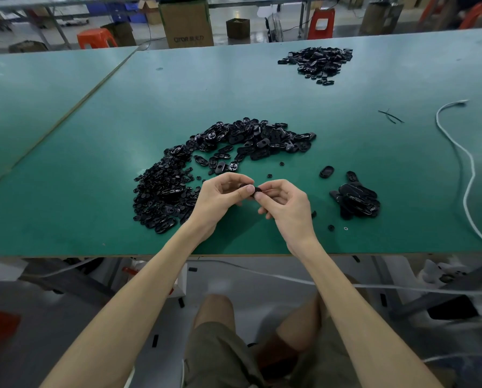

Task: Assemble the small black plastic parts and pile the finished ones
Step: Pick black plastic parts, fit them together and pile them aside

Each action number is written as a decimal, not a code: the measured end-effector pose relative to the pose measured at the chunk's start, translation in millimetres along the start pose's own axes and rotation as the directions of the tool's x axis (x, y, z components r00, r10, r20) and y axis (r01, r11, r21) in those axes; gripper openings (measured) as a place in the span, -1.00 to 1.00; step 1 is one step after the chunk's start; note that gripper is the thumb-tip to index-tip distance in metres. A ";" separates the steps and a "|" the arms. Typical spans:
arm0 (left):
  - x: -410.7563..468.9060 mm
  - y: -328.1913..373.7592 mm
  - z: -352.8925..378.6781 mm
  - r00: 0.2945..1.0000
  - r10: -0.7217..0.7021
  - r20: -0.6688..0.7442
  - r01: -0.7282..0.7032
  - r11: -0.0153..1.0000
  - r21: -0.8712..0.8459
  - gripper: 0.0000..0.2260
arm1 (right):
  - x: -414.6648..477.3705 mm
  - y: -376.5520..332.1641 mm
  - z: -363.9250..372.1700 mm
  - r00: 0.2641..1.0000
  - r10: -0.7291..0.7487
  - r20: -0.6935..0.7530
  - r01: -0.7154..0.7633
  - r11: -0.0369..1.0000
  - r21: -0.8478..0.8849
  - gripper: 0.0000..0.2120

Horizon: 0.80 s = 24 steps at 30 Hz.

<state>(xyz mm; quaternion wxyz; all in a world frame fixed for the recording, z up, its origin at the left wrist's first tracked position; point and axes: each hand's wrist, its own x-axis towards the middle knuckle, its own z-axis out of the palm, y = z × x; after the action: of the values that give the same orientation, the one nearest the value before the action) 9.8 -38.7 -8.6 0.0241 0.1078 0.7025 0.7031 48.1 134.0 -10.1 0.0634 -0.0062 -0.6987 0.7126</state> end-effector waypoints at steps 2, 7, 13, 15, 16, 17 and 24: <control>0.2 -0.1 -0.1 1.000 -0.004 -0.006 0.004 1.000 -0.007 -0.81 | -0.6 0.3 1.0 1.000 0.001 0.001 -0.001 0.999 -0.038 -0.90; -0.4 0.7 3.0 1.000 0.003 -0.023 -0.003 1.000 -0.025 -0.73 | -1.2 -0.5 1.7 0.998 -0.031 0.056 0.040 0.985 -0.169 -0.88; -1.0 2.4 2.9 0.999 0.036 -0.034 -0.037 0.999 -0.011 -0.80 | -0.3 -0.8 3.0 0.999 -0.045 -0.006 0.045 0.995 -0.092 -0.92; -1.8 2.5 2.5 0.998 0.058 -0.001 -0.058 0.998 0.016 -0.84 | 0.5 -0.8 1.6 0.998 -0.036 -0.055 0.034 0.999 -0.035 -0.91; -2.1 2.8 2.5 0.998 0.061 0.025 -0.062 0.997 0.035 -0.85 | 0.9 -0.7 1.0 0.998 -0.032 -0.060 0.030 0.999 -0.026 -0.91; -2.3 3.1 2.7 0.997 0.058 0.051 -0.060 0.997 0.052 -0.86 | 1.2 -0.6 0.5 0.998 -0.030 -0.055 0.029 0.999 -0.026 -0.91; -2.4 4.2 3.9 0.999 0.026 0.044 -0.028 0.998 0.048 -0.80 | 1.4 -0.3 1.2 1.000 -0.031 -0.002 0.031 0.999 -0.028 -0.95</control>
<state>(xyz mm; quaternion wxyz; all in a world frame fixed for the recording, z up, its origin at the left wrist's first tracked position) 13.3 -35.4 -4.8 0.0270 0.1330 0.7172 0.6835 46.6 132.9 -9.7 0.0752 0.0028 -0.7087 0.7015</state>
